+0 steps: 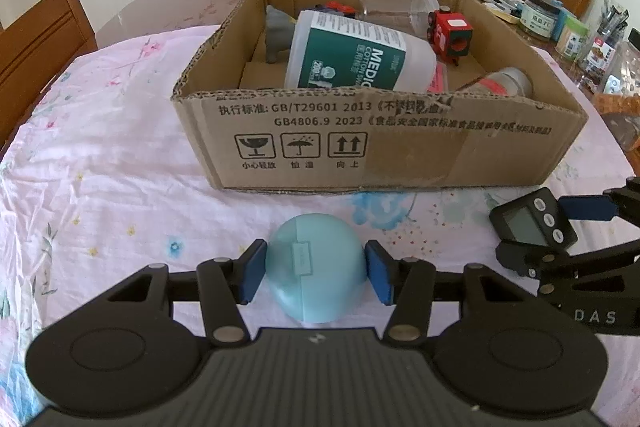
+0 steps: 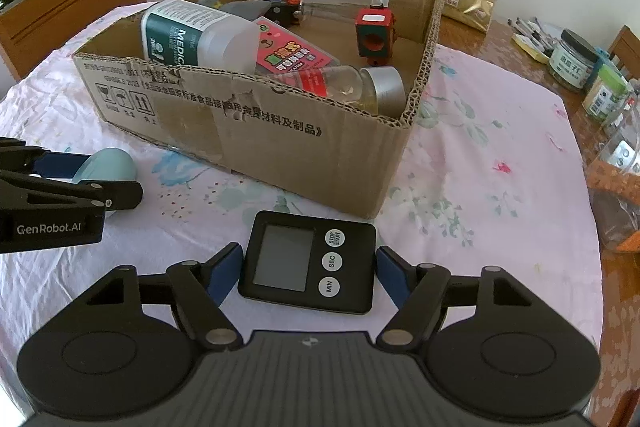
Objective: Organize rigid objects
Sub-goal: 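Grasp the light blue case with the left tool while the right tool grasps the black timer, then carry the black timer into the box and open the right tool while the left tool lifts the case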
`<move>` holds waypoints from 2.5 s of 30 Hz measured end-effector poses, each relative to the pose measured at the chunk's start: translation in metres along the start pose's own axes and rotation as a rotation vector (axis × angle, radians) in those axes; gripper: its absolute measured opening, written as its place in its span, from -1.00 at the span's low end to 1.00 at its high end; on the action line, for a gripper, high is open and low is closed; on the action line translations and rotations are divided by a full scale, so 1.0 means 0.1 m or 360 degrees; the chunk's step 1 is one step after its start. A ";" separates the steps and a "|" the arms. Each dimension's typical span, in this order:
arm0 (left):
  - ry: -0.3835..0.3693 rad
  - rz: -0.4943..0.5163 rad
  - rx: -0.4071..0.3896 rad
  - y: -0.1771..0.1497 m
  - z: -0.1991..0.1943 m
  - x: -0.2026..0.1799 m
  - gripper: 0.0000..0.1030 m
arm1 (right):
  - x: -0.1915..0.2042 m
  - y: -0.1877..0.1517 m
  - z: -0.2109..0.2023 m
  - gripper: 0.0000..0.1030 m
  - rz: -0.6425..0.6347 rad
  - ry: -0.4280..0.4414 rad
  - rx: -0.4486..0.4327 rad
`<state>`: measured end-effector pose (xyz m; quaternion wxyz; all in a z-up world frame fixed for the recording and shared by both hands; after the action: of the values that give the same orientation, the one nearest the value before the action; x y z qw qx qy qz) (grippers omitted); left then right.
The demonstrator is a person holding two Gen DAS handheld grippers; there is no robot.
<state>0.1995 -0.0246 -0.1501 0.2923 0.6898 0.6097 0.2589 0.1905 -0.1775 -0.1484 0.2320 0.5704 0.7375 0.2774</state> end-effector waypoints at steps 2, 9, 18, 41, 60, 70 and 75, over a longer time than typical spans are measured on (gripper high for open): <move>0.0008 -0.0003 0.0007 0.01 0.00 0.00 0.05 | 0.00 -0.01 0.00 0.52 0.0008 -0.0006 -0.0002; 0.0027 -0.0027 0.0052 0.03 0.02 0.00 0.05 | 0.02 0.01 0.01 0.51 0.0031 -0.0036 0.0016; 0.0018 -0.0038 0.0122 0.06 0.02 0.03 0.01 | 0.03 0.01 0.01 0.47 0.0043 -0.0049 0.0026; -0.0285 0.0322 0.0125 0.33 -0.46 0.27 0.00 | -0.23 0.72 -0.72 0.46 -0.0125 0.0098 -0.0114; -0.0271 0.0322 -0.0017 0.84 -0.79 0.30 0.00 | -0.32 1.26 0.06 1.00 -0.0072 0.0128 -0.0171; -0.0353 0.0425 -0.0073 1.23 -0.68 0.06 0.00 | -0.37 1.09 -0.41 1.00 0.0084 0.0048 -0.0191; -0.0442 0.0464 -0.0096 1.55 -0.49 -0.12 0.00 | -0.38 0.95 -0.63 1.00 0.0181 0.0042 -0.0214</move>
<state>0.2699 -0.0457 -0.0044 0.3537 0.7908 0.4489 0.2191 0.2261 -0.2050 -0.0369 0.2439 0.5908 0.6866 0.3465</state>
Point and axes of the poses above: each gripper's, at about its wrist camera, not at the fingertips, and z roughly the way its jaws point, x to its left, y to its top, the point moved 3 cm from there along z, roughly the way its jaws point, and after that the axes turned 10 degrees about -x, right-handed, at the moved point
